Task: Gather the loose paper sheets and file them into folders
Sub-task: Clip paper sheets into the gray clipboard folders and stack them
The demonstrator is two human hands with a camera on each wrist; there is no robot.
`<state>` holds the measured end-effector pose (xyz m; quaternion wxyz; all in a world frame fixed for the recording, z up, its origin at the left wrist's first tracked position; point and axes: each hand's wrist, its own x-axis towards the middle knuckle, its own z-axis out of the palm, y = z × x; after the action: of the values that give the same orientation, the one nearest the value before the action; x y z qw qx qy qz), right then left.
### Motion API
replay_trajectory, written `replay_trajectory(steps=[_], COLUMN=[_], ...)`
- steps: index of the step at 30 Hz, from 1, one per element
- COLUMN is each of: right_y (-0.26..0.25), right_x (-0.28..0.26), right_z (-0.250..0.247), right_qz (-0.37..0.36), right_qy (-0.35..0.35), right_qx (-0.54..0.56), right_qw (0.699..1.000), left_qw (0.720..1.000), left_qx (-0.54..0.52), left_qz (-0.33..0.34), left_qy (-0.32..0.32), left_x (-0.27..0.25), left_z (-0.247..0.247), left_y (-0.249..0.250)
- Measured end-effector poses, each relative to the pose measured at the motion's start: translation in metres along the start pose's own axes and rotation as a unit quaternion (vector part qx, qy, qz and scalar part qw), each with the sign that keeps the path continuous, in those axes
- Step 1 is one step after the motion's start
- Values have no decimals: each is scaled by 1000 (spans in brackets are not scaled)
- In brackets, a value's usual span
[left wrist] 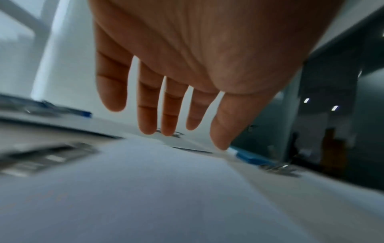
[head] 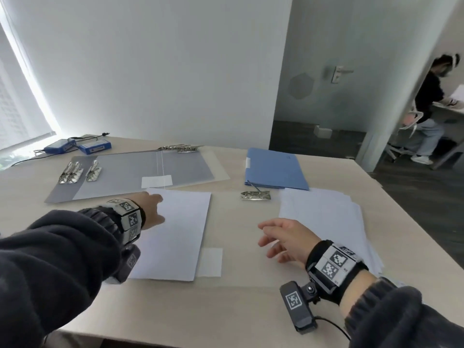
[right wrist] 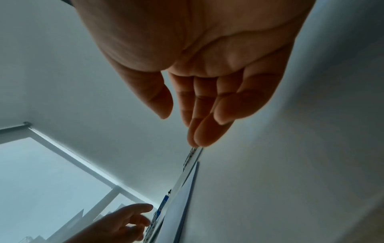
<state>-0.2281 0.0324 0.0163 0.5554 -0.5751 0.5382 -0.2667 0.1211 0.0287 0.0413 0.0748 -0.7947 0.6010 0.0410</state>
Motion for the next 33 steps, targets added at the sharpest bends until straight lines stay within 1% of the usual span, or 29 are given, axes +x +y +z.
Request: replay_trajectory(steps=[2, 4, 8, 10, 12, 14, 18, 21, 24, 29, 33], right_y=[4, 10, 27, 36, 44, 52, 62, 68, 71, 79, 86], right_x=[-10, -20, -37, -44, -50, -55, -60, -61, -62, -62, -62], right_z=[-21, -42, -87, -110, -133, -151, -168, -171, -172, -174, -178], right_qz=[-7, -8, 2, 8, 15, 32, 66, 80, 88, 93, 87], right_qy=[29, 63, 167, 230, 285, 318, 325, 313, 303, 286, 281], right_qx=[8, 24, 52, 78, 126, 174, 241, 246, 240, 251, 265], right_qw=[1000, 998, 985, 970, 950, 931, 912, 914, 918, 920, 918], left_qw=[996, 985, 957, 946, 941, 939, 938, 930, 914, 898, 898], left_qx=[-60, -95, -89, -85, -84, -86, -90, -92, -90, -25, 23], left_qz=[72, 147, 273, 308, 321, 327, 328, 350, 390, 433, 433], left_qy=[1, -13, -52, -61, -63, -61, -62, -66, -66, -68, -71], left_x=[-12, -25, -51, -54, -53, -50, -45, -52, -67, -81, -81], left_z=[-5, -2, 13, 16, 15, 14, 12, 13, 13, 14, 17], left_y=[47, 94, 177, 207, 231, 251, 283, 305, 325, 353, 362])
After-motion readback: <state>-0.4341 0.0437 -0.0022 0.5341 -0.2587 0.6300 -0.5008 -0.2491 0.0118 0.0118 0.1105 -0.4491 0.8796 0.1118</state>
